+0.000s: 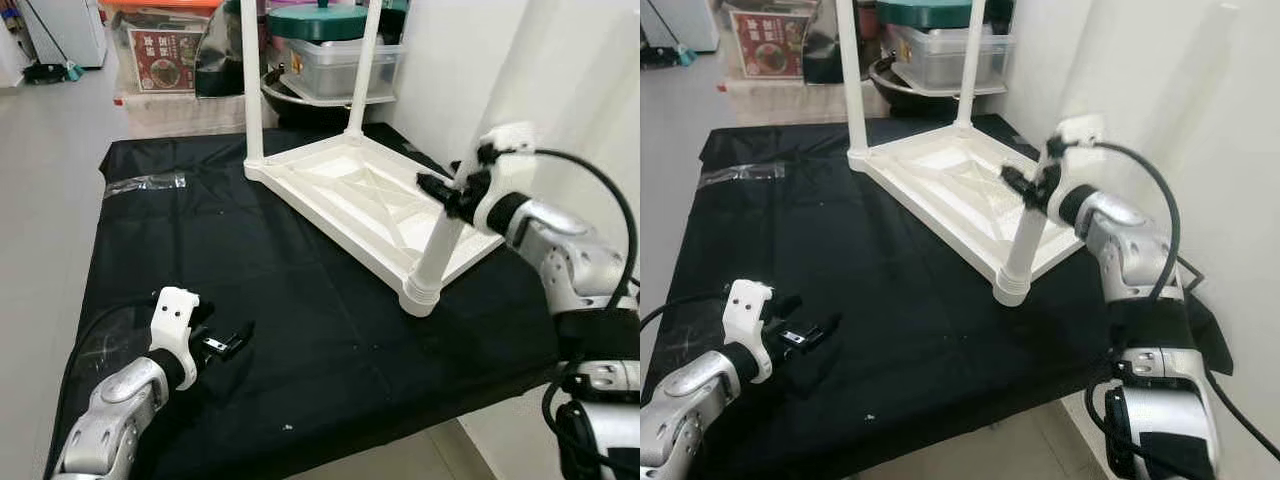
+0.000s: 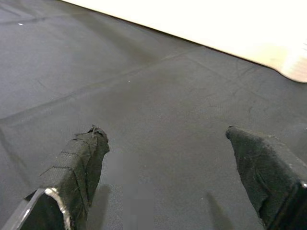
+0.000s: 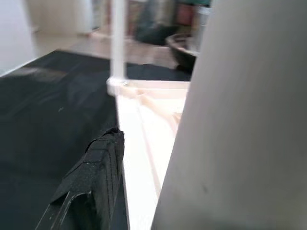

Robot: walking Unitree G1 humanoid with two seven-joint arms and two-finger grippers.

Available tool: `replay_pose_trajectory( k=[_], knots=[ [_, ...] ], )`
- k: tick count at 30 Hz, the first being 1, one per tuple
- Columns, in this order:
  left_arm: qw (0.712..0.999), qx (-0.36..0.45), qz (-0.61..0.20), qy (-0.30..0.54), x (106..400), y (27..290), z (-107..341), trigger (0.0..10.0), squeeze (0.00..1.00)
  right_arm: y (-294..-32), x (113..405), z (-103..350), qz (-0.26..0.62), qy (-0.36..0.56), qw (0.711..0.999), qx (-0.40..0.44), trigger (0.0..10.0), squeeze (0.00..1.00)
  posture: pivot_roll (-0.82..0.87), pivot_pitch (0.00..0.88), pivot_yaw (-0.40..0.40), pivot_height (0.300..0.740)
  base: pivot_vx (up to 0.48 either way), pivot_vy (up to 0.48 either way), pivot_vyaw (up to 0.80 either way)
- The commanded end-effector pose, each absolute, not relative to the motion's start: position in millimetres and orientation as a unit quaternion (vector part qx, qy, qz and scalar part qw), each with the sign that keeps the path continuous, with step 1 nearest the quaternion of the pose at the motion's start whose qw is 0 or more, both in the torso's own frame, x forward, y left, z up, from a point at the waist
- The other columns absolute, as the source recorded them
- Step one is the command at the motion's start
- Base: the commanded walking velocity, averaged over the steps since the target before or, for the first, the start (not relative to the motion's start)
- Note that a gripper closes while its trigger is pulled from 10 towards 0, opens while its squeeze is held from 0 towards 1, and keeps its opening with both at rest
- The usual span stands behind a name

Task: Building children table

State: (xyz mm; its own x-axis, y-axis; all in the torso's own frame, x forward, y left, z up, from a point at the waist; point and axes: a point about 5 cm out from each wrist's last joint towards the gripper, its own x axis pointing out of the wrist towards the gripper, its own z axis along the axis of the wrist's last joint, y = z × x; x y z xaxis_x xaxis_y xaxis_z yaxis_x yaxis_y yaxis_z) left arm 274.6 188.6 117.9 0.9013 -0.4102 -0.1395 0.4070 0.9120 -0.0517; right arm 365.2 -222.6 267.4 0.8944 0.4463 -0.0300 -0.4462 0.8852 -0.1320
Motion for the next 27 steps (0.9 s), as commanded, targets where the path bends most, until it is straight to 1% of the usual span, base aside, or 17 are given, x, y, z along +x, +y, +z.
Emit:
replay_pose_trajectory(
  k=[1, 3, 4, 5, 10, 12, 14, 17, 18, 19, 20, 21, 22, 23, 25, 26, 27],
  knots=[
    [0.975, -0.002, -0.211, 0.077, 275.3, 189.3, 116.3, 10.0, 0.00, -218.7, 367.5, 258.5, 0.263, 0.011, 0.962, -0.076, 10.0, 0.00, 0.03, 0.000, -0.101, 0.740, 0.000, 0.000, 0.00],
    [0.974, -0.002, -0.211, 0.076, 275.6, 188.9, 116.8, 10.0, 0.00, -220.2, 368.9, 257.9, 0.266, 0.011, 0.961, -0.078, 10.0, 0.00, 0.03, 0.000, -0.101, 0.740, 0.000, 0.000, 0.00],
    [0.975, -0.002, -0.211, 0.075, 275.9, 188.9, 117.3, 10.0, 0.00, -222.3, 371.0, 256.7, 0.267, 0.013, 0.960, -0.082, 4.8, 0.00, 0.04, 0.000, -0.103, 0.740, 0.000, 0.000, 0.00],
    [0.975, -0.002, -0.211, 0.074, 276.1, 189.1, 117.5, 10.0, 0.00, -225.4, 372.6, 254.9, 0.263, 0.019, 0.961, -0.082, 0.0, 0.00, 0.04, 0.000, -0.105, 0.740, 0.000, 0.000, 0.00],
    [0.975, 0.000, -0.211, 0.074, 275.5, 190.4, 117.1, 10.0, 0.00, -232.1, 375.0, 248.5, 0.239, 0.023, 0.969, -0.055, 0.0, 0.00, 0.04, 0.000, -0.102, 0.740, 0.000, 0.000, 0.00],
    [0.975, -0.001, -0.211, 0.074, 275.5, 190.4, 117.3, 10.0, 0.00, -232.0, 374.8, 246.9, 0.239, 0.024, 0.969, -0.051, 0.0, 0.00, 0.04, 0.000, -0.100, 0.740, 0.000, 0.000, 0.00],
    [0.974, -0.002, -0.213, 0.075, 275.3, 189.2, 117.4, 10.0, 0.00, -228.4, 374.8, 236.7, 0.227, 0.022, 0.974, -0.021, 0.0, 0.00, 0.04, 0.000, -0.099, 0.740, 0.000, 0.000, 0.00],
    [0.974, -0.001, -0.214, 0.074, 274.9, 188.9, 117.6, 10.0, 0.00, -225.7, 376.8, 227.1, 0.191, 0.023, 0.981, 0.008, 0.0, 0.00, 0.04, 0.000, -0.102, 0.740, 0.000, 0.000, 0.00],
    [0.974, -0.001, -0.213, 0.074, 274.6, 189.4, 117.9, 10.0, 0.00, -227.1, 379.7, 218.9, 0.118, 0.029, 0.992, 0.022, 0.0, 0.00, 0.05, 0.000, -0.105, 0.740, 0.000, 0.000, 0.00],
    [0.974, -0.001, -0.213, 0.074, 274.6, 189.4, 117.9, 10.0, 0.00, -227.1, 379.7, 218.9, 0.118, 0.029, 0.992, 0.022, 0.0, 0.00, 0.05, 0.000, -0.105, 0.740, 0.000, 0.000, 0.00],
    [0.974, -0.001, -0.212, 0.075, 274.2, 190.1, 117.9, 10.0, 0.00, -232.5, 379.5, 205.3, -0.007, 0.051, 0.998, 0.037, 0.0, 0.00, 0.04, 0.000, -0.105, 0.740, 0.000, 0.000, 0.00],
    [0.975, -0.001, -0.211, 0.075, 274.0, 190.6, 117.8, 10.0, 0.00, -236.8, 377.0, 195.7, -0.093, 0.069, 0.992, 0.044, 0.0, 0.00, 0.04, 0.000, -0.105, 0.740, 0.000, 0.000, 0.00],
    [0.975, -0.001, -0.211, 0.075, 274.0, 190.6, 117.8, 10.0, 0.00, -236.8, 377.0, 195.7, -0.093, 0.069, 0.992, 0.044, 0.0, 0.00, 0.04, 0.000, -0.105, 0.740, 0.000, 0.000, 0.00],
    [0.975, -0.001, -0.210, 0.076, 273.2, 191.0, 117.5, 10.0, 0.00, -231.2, 371.5, 184.4, -0.153, 0.083, 0.984, 0.044, 0.0, 0.00, 0.05, 0.000, -0.103, 0.740, 0.000, 0.000, 0.00],
    [0.975, -0.001, -0.210, 0.076, 273.2, 191.0, 117.5, 10.0, 0.00, -231.2, 371.5, 184.4, -0.153, 0.083, 0.984, 0.044, 0.0, 0.00, 0.05, 0.000, -0.103, 0.740, 0.000, 0.000, 0.00],
    [0.975, -0.002, -0.210, 0.077, 272.5, 190.0, 116.8, 10.0, 0.00, -215.8, 365.2, 176.8, -0.189, 0.087, 0.977, 0.051, 0.0, 0.00, 0.05, 0.000, -0.096, 0.740, 0.000, 0.000, 0.00],
    [0.974, -0.002, -0.211, 0.078, 272.0, 188.9, 116.6, 10.0, 0.00, -200.2, 360.5, 173.0, -0.206, 0.090, 0.973, 0.061, 0.0, 0.00, 0.04, 0.000, -0.098, 0.740, 0.000, 0.000, 0.00]
  ],
)
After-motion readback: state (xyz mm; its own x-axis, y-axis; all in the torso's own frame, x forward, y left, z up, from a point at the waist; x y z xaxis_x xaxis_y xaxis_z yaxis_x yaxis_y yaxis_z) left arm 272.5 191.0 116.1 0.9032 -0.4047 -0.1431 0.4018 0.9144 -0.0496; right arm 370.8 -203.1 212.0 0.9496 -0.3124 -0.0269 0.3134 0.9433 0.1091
